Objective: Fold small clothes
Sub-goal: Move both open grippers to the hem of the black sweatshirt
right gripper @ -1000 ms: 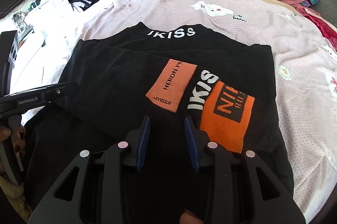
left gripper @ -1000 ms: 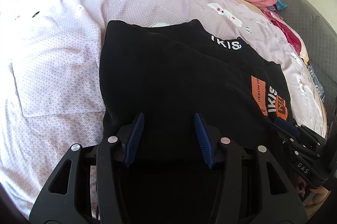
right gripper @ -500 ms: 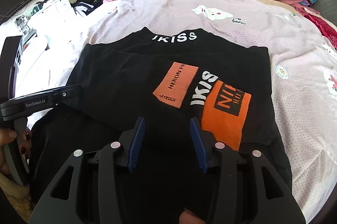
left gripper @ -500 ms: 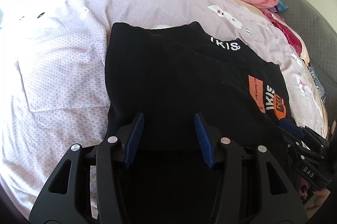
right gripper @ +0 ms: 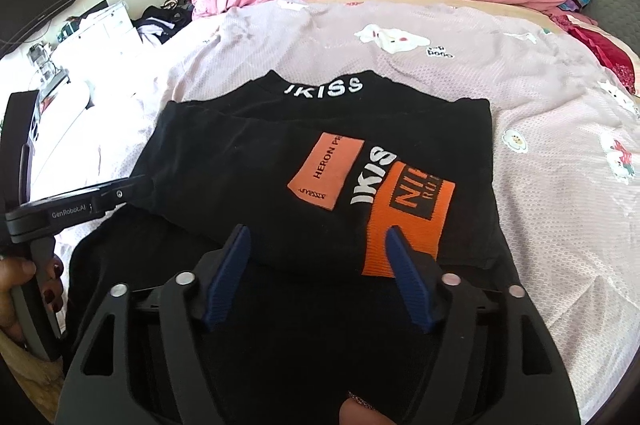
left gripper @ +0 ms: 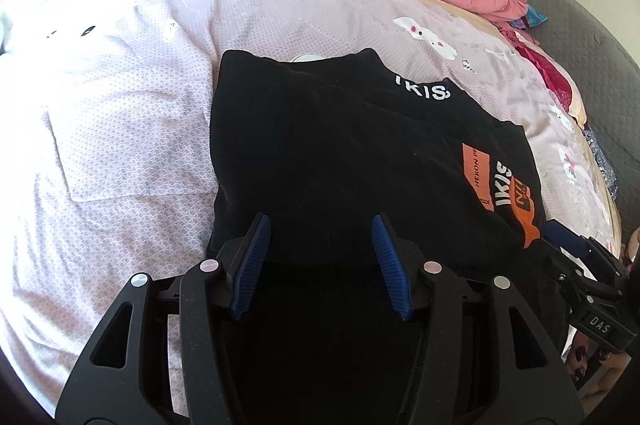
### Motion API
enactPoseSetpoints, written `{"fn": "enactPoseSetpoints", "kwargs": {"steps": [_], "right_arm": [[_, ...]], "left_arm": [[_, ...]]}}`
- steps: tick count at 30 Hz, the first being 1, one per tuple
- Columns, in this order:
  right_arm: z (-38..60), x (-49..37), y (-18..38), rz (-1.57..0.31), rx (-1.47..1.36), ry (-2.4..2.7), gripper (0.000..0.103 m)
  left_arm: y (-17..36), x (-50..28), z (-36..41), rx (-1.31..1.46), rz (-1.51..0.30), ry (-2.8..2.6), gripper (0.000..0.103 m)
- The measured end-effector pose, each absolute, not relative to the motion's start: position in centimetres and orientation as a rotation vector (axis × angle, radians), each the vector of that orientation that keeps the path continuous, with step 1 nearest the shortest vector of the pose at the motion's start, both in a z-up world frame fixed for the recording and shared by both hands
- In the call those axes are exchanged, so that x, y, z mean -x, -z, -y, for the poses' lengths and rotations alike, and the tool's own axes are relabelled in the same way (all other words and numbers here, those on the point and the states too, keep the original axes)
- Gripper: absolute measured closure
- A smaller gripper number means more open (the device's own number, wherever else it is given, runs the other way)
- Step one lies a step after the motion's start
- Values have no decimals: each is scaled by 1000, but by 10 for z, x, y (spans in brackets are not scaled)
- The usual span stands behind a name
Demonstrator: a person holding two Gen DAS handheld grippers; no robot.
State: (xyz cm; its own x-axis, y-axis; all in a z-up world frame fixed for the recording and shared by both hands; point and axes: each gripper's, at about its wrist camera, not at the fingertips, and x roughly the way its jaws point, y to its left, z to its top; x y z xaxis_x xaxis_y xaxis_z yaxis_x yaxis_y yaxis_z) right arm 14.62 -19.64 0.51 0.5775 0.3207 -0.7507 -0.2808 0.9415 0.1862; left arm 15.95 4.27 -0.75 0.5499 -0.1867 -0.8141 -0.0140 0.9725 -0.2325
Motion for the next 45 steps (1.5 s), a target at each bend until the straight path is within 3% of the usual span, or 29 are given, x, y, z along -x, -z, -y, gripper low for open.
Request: {"fn": "enactPoseSetpoints", "kwargs": {"steps": [2, 4, 6, 9, 14, 21, 45], "right_arm": [[198, -146, -8, -883, -59, -346, 21], [201, -144, -12, -871, -78, -347, 17], [204, -142, -16, -861, -86, -342, 13], [206, -139, -21, -843, -85, -335, 10], [210, -135, -26, -829, -91, -323, 8], [213, -125, -31, -815, -81, -327, 8], [247, -77, -39, -787, -72, -315, 8]], "left_arm": [[5, -157, -42, 217, -980, 101, 53], [2, -154, -42, 216, -975, 98, 43], [0, -151, -42, 218, -967, 99, 42], [-5, -147, -43, 213, -956, 90, 27], [-14, -138, -44, 199, -931, 83, 17], [-25, -125, -48, 208, -904, 70, 11], [-38, -40, -104, 264, -871, -82, 10]]}}
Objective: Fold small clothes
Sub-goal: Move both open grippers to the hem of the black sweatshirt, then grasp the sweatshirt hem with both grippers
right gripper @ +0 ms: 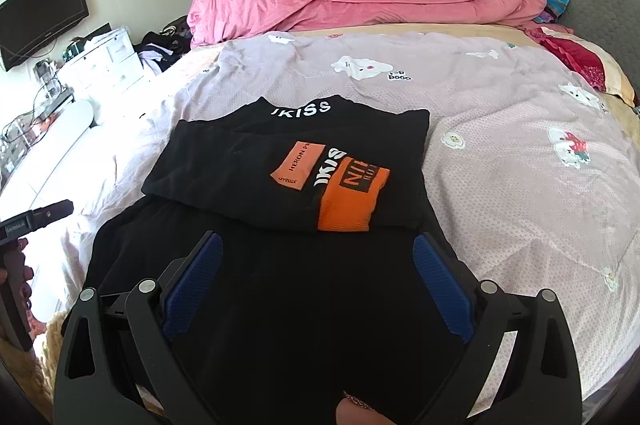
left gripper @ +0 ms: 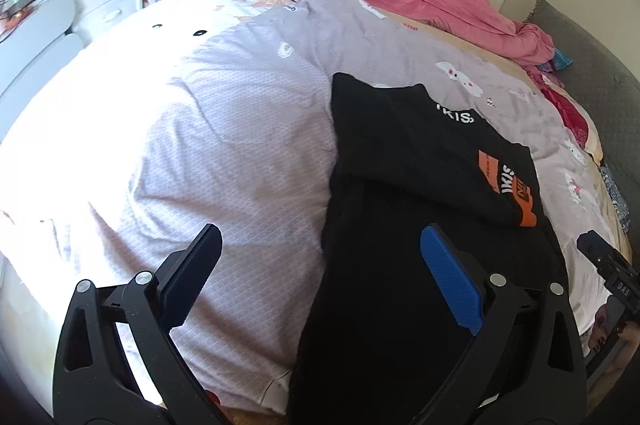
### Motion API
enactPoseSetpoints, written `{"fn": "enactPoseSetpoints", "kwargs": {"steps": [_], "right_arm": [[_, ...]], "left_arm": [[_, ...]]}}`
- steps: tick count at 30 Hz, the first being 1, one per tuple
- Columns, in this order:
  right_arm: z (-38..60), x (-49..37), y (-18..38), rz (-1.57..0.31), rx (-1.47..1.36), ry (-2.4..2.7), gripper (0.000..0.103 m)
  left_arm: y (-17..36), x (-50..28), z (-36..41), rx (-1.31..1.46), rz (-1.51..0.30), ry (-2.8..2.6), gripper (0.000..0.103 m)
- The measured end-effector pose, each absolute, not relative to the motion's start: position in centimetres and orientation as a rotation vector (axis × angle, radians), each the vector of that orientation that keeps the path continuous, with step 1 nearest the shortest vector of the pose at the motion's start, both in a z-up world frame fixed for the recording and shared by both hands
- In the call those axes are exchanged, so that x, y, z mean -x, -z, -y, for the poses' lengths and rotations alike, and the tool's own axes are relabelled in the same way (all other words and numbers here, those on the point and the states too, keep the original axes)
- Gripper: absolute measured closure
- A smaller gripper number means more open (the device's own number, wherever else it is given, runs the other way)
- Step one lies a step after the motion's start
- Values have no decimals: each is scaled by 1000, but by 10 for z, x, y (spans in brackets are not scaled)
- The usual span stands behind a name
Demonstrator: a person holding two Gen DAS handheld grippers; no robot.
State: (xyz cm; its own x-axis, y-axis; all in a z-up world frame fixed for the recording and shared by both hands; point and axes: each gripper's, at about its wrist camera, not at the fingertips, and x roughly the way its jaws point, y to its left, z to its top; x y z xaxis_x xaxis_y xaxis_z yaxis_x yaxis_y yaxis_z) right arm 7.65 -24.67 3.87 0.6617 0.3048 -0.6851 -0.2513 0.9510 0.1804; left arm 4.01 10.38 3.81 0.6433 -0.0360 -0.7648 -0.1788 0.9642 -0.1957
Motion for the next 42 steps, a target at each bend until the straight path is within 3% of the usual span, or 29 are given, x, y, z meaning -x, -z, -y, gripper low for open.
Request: {"fn": "enactPoseSetpoints", "kwargs": {"steps": [14, 26, 42], "right_arm": [[258, -61, -29, -832, -68, -294, 8], [270, -54, -23, -863, -62, -256, 8], [290, -33, -4, -940, -37, -197, 8]], "left_arm": [[-13, 0, -111, 281, -937, -41, 11], [17, 10, -96, 271, -1035, 79, 35], [39, 16, -85, 297, -1117, 168, 48]]}}
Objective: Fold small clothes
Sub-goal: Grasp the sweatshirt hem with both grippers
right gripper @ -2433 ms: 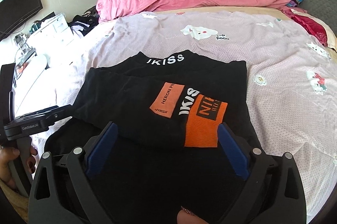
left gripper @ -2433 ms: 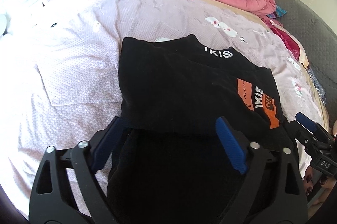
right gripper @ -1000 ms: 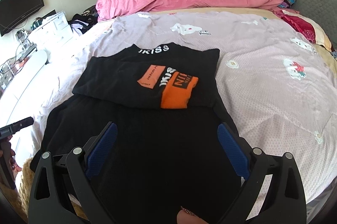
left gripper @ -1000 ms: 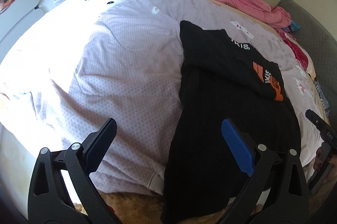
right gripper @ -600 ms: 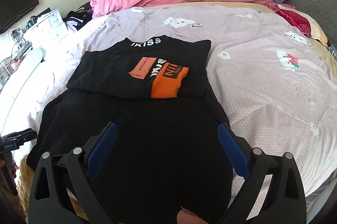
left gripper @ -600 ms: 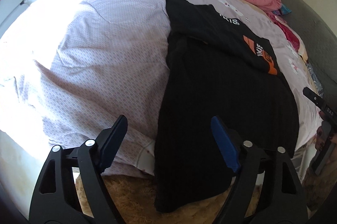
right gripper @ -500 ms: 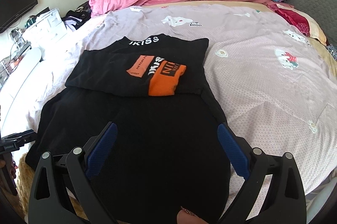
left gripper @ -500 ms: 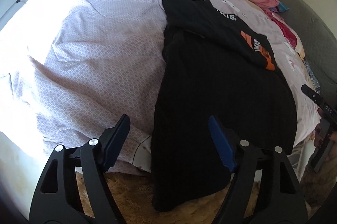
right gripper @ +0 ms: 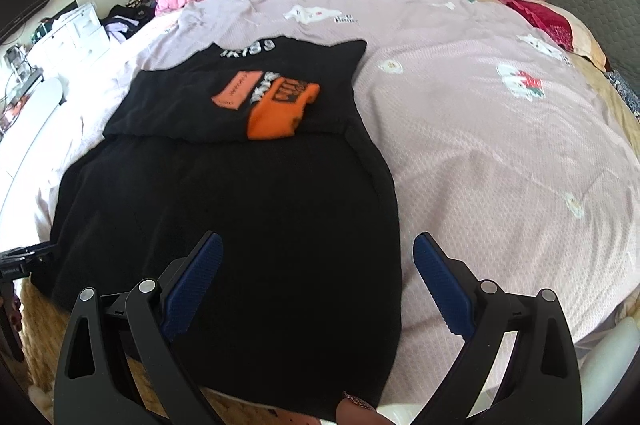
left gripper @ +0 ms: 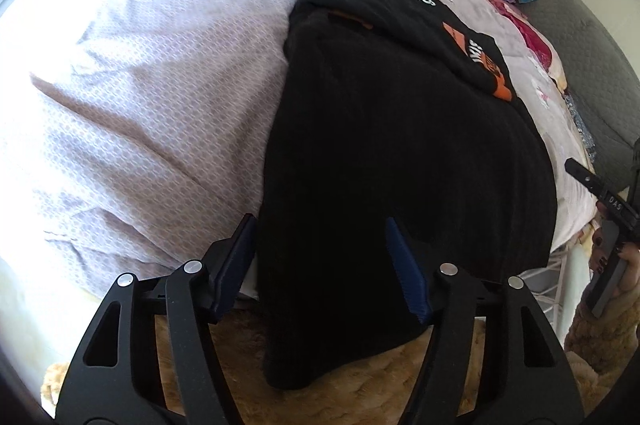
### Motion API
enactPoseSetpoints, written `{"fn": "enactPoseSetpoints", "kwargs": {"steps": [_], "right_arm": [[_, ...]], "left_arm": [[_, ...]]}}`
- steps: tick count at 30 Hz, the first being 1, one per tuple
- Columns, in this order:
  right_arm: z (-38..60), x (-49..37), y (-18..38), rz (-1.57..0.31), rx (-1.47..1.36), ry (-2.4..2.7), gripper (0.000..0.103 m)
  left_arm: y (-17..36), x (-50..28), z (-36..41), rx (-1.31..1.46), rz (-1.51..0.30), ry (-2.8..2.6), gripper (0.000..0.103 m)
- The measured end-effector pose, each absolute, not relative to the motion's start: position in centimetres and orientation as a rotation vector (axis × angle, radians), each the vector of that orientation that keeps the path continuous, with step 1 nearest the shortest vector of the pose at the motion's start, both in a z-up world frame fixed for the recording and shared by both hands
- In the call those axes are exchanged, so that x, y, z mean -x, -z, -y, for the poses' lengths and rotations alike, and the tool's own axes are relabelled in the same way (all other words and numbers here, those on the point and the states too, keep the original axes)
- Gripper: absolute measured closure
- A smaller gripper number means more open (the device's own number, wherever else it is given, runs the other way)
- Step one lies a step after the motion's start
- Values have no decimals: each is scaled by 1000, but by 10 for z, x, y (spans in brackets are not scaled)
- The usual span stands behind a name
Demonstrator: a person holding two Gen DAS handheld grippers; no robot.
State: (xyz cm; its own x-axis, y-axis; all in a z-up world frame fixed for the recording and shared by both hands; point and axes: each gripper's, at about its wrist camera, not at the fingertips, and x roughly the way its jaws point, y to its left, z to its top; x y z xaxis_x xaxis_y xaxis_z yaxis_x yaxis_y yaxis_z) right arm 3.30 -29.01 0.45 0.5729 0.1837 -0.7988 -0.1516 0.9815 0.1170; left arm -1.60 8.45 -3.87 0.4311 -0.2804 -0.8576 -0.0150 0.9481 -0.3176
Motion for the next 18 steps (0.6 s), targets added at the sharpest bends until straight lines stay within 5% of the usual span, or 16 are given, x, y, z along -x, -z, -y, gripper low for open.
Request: {"fn": "enactPoseSetpoints", "kwargs": {"steps": [16, 18], "right_arm": [[319, 7, 30, -1115, -109, -210, 9], [322, 12, 35, -1141, -119, -222, 18]], "left_arm": [[43, 31, -86, 372, -1126, 209, 81], [44, 32, -87, 378, -1125, 205, 81]]}}
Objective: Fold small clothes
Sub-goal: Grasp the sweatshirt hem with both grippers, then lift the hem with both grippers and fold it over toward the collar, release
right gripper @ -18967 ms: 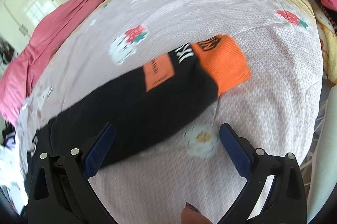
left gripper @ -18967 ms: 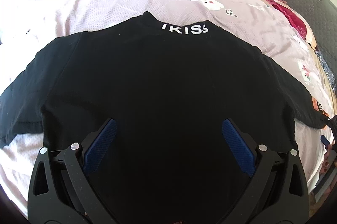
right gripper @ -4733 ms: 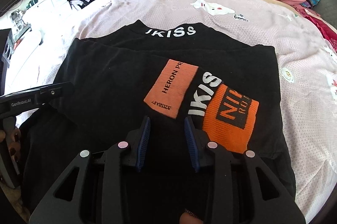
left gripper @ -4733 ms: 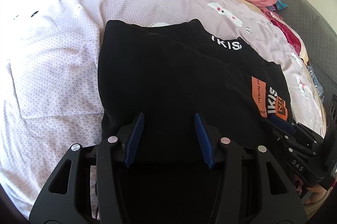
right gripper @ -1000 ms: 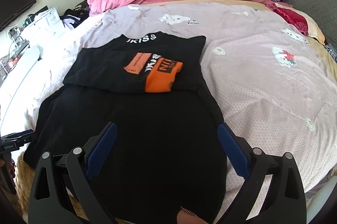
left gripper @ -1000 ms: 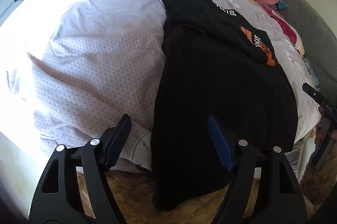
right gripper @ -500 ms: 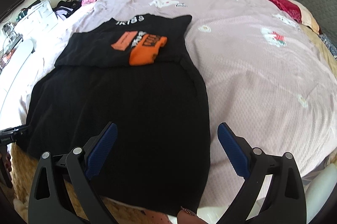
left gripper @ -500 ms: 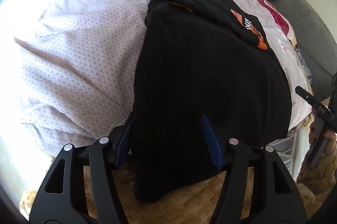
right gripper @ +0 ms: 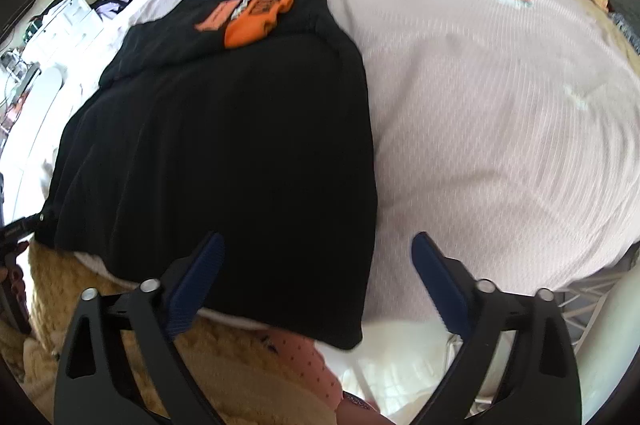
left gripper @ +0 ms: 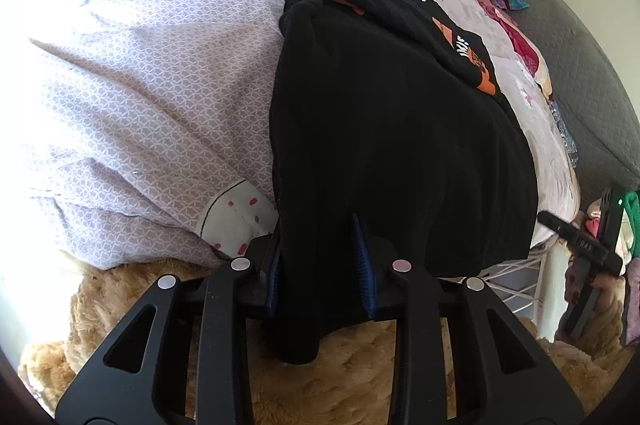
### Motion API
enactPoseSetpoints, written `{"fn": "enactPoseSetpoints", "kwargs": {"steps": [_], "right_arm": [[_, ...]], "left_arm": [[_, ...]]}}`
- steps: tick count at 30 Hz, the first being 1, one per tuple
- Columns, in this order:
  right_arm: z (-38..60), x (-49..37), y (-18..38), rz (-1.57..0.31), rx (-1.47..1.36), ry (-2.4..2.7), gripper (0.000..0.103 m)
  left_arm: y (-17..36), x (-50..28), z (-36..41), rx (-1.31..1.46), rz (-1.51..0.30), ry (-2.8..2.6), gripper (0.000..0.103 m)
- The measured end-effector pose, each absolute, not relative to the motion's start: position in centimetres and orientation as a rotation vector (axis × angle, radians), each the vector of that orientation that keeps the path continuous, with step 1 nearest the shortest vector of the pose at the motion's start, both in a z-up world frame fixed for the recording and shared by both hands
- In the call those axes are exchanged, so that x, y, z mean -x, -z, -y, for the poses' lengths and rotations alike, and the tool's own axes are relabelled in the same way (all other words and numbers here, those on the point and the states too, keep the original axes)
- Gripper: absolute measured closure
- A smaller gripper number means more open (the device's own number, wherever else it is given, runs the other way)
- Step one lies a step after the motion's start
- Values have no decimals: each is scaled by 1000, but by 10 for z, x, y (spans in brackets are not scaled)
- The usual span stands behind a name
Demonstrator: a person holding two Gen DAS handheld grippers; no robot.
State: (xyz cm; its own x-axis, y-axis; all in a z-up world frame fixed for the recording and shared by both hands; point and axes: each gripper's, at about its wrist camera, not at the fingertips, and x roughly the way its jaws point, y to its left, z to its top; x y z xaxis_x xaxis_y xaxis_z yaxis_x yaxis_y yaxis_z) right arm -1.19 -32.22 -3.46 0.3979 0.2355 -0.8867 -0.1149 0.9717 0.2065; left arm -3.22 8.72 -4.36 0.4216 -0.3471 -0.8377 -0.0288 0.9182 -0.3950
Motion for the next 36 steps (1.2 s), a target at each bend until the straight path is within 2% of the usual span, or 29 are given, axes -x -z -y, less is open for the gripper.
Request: {"fn": "enactPoseSetpoints", "kwargs": {"steps": [1, 6, 9, 14, 17, 18, 23, 36], "right_arm": [[324, 15, 39, -1164, -122, -227, 25], [329, 25, 49, -1211, -143, -250, 45], [328, 27, 54, -1222, -140, -257, 48], [327, 30, 64, -1243, -149, -289, 64], [325, 30, 59, -1239, -123, -317, 84], [326, 30, 57, -1235, -121, -322, 94], [336, 25, 32, -1178, -215, -361, 97], [359, -8, -32, -917, -425, -397, 97]], "left_arm": [[43, 33, -87, 375, -1124, 203, 81], [43, 32, -88, 379, -1128, 203, 81], [44, 33, -87, 378, -1128, 201, 81], [44, 36, -90, 392, -1127, 198, 81], [44, 39, -91, 405, -1121, 194, 81], [43, 40, -92, 415, -1118, 187, 81], [40, 46, -93, 420, -1112, 179, 95], [-3, 44, -120, 519, -953, 147, 100]]}}
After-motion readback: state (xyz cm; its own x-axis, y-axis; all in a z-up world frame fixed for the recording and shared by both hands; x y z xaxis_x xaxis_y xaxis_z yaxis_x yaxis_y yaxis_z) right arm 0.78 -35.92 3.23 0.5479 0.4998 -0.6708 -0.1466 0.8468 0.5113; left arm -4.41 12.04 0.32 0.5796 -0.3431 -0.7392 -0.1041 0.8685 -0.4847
